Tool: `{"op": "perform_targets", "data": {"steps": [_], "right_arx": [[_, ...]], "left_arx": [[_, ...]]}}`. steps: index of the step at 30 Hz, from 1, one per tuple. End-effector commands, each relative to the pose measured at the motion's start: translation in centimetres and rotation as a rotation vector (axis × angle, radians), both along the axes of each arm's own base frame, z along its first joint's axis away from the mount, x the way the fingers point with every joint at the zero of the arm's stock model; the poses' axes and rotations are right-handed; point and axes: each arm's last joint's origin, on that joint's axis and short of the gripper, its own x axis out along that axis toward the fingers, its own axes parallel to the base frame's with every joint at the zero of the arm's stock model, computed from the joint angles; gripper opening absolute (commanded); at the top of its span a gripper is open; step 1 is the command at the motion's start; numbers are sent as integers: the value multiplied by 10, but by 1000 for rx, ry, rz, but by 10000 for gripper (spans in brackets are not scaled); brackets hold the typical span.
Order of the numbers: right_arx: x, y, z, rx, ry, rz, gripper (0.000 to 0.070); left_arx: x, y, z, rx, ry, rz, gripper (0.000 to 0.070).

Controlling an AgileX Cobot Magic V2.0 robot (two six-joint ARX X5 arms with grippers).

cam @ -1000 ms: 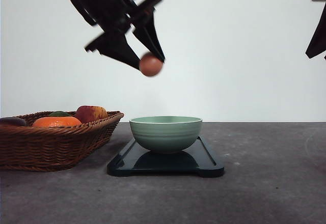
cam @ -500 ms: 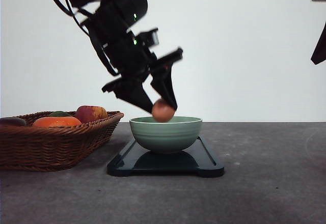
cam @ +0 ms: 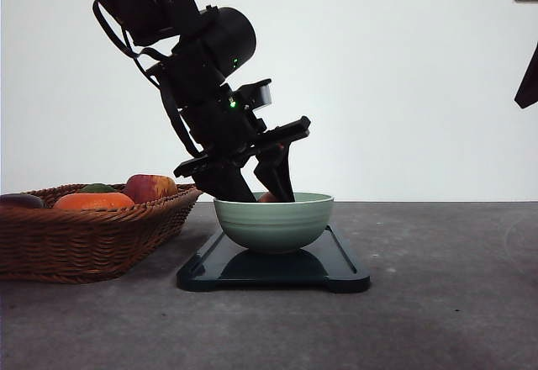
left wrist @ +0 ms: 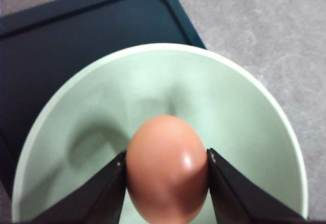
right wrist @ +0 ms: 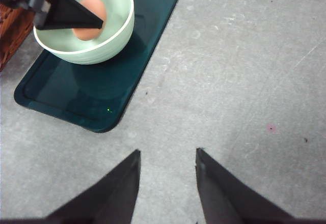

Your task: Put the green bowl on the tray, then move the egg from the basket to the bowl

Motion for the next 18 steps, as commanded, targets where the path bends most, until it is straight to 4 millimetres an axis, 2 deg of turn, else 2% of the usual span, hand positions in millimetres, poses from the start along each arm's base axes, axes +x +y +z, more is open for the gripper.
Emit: {"op": "perform_targets", "data": {"steps": [1,6,11,18], "right_arx": [[1,1,2,9,-3,-1,212],[1,1,1,8,-3,0,212],[1,1,1,9,-2,0,212],[1,1,1,8,-2,0,212]], "left_arx": [[4,-8,-6,5,-10,-16,189],[5,-9,-14,15,4,-17,201],[6,-12,-11,0,-16,-20,375],[8,-18,8,1,-14,-28,387]]}}
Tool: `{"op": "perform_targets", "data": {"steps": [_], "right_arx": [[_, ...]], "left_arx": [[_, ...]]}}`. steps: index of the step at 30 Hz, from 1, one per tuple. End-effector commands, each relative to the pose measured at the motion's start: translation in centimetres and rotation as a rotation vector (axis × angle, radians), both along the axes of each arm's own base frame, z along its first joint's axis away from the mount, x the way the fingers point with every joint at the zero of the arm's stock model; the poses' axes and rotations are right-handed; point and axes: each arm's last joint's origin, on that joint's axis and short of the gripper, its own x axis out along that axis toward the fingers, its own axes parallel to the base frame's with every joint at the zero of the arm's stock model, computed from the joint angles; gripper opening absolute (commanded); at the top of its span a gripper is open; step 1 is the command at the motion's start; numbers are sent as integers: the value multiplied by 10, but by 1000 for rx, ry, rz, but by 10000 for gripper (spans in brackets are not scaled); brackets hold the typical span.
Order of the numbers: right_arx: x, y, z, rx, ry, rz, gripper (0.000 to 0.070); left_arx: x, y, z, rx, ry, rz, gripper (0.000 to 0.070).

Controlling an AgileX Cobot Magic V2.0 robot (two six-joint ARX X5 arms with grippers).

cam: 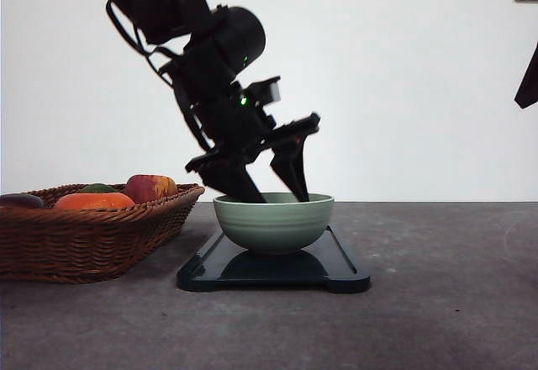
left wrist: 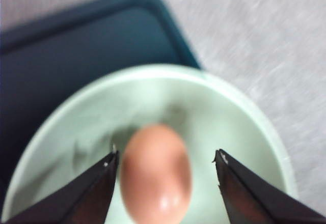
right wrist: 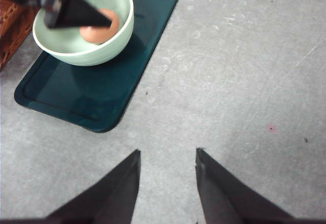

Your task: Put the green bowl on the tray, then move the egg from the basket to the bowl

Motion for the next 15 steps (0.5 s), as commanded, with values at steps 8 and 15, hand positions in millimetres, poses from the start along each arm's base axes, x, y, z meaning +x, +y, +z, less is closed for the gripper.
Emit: {"op": "perform_targets", "data": {"steps": [8,15], "right_arx": [[1,1,1,8,-2,-1,212],[1,1,1,8,-1,-2,212]], "left_arx": [[1,-6,34,34,57,-4,387],[-16,7,72,5,43,25,387]]}}
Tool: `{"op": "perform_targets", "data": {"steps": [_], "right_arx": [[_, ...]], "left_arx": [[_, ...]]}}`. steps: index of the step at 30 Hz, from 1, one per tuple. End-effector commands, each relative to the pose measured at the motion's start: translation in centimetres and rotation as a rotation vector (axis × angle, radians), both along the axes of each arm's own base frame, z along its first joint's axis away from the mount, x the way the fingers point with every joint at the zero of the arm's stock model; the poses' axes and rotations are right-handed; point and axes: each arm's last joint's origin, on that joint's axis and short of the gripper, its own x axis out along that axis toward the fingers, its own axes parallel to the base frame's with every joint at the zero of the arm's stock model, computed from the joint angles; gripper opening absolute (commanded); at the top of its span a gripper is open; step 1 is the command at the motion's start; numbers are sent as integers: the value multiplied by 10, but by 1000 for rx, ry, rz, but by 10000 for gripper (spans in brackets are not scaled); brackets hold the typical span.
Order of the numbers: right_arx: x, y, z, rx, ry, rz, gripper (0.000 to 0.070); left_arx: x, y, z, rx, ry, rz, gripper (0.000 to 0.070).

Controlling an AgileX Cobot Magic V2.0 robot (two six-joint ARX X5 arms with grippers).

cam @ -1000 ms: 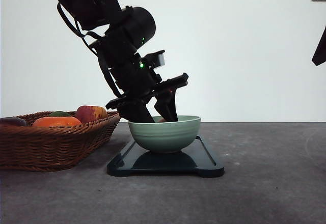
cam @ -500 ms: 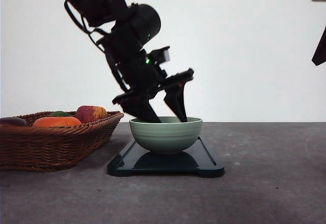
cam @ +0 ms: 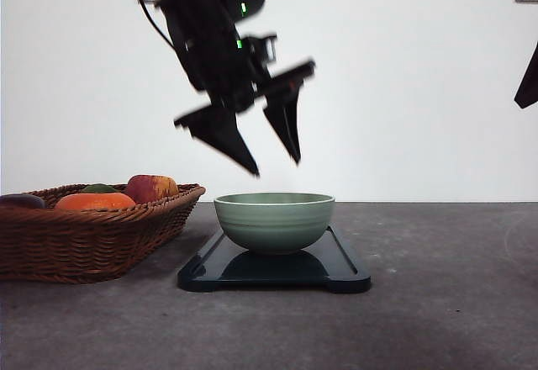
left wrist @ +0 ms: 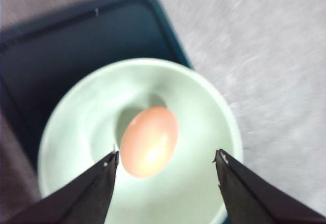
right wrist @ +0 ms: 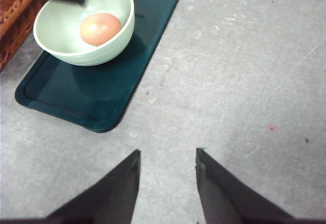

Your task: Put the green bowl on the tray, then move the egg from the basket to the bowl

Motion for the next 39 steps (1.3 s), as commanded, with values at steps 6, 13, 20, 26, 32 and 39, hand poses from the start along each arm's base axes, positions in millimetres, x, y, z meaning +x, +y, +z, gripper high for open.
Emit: {"op": "perform_targets", "data": {"steps": [6,13,20,26,32,39], "right_arx": [[0,1,0,1,13,-2,212],[-1,1,-1,-4,21,-2,212],[0,1,0,-3,20,-2,212],[0,1,0,-3,11,1,212],[2,2,4,15,-30,3,212],[4,3,6,28,-53,6,212]], "left_arx": [[-26,18,37,-41,-146,15,387],[-63,63,36,-77,-198,72,387],[-110,118,18,-87,-205,171,387],[-156,157,12,-94,-233,236,386],[-195,179,12,-98,-248,265,386],[-224,192,9,-108,-264,283,386]]}}
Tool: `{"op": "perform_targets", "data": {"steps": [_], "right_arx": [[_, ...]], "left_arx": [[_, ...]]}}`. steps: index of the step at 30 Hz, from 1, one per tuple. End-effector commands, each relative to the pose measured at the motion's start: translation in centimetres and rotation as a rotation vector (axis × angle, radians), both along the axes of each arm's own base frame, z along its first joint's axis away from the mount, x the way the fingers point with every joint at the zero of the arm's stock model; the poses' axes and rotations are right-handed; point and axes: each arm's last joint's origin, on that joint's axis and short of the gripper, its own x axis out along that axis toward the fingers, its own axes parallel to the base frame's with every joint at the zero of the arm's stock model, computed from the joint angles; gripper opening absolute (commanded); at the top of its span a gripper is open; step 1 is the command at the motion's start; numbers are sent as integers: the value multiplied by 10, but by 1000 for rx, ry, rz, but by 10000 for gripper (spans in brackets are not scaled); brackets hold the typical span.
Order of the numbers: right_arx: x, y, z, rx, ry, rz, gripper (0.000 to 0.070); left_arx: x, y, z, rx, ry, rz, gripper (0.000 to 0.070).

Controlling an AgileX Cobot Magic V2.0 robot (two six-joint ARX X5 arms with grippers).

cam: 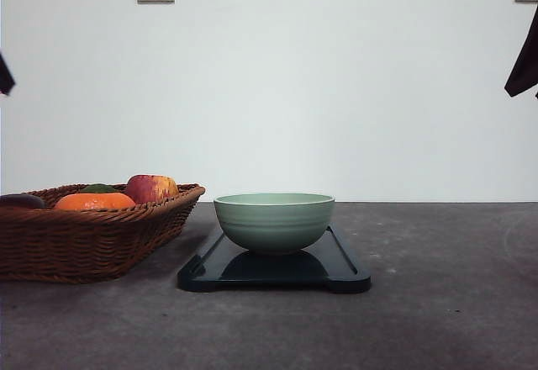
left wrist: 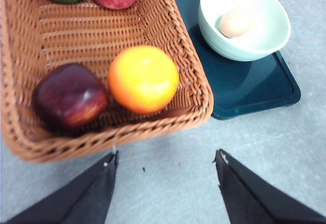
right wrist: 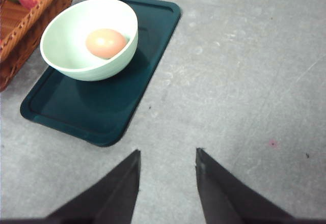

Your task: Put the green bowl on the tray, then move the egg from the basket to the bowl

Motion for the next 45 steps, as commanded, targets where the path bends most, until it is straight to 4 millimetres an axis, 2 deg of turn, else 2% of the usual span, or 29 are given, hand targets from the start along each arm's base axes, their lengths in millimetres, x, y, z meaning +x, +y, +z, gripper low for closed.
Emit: {"op": "perform_targets", "data": {"steps": [1,5,6,7,8,9,11,28,32,35,40,45], "right_arx": [[1,1,2,7,-6,6,212],[0,1,0,3,14,12,213],[0,1,0,1,17,11,198],[-1,1,0,0,19,10,155],[-1,1,-1,0,22,7,28],[0,1,0,1,19,6,8],[0,1,0,9,14,13,16],[1,3,5,45,-23,39,16],[1,3,5,45,-23,40,16],[1,3,5,45,-23,39,16],[1,3,5,45,-23,40,16],[1,3,5,45,-23,39,16]], "left_arx": [[-2,1,4,-11,-26,1,386],[-10,3,6,-27,-32,7,386],[-12,4,6,-27,-31,7,365],[-14,5,6,-26,-30,7,301],[-15,5,6,-26,-30,7,105],[-16,6,7,-27,-31,8,42],[-16,6,7,-30,-31,10,3],[-16,6,7,-24,-45,8,0],[-18,13,8,6,-101,38,0],[-18,22,5,1,-210,108,0],[-17,35,-16,-4,-417,224,0],[-20,40,-57,10,-460,260,0]]}}
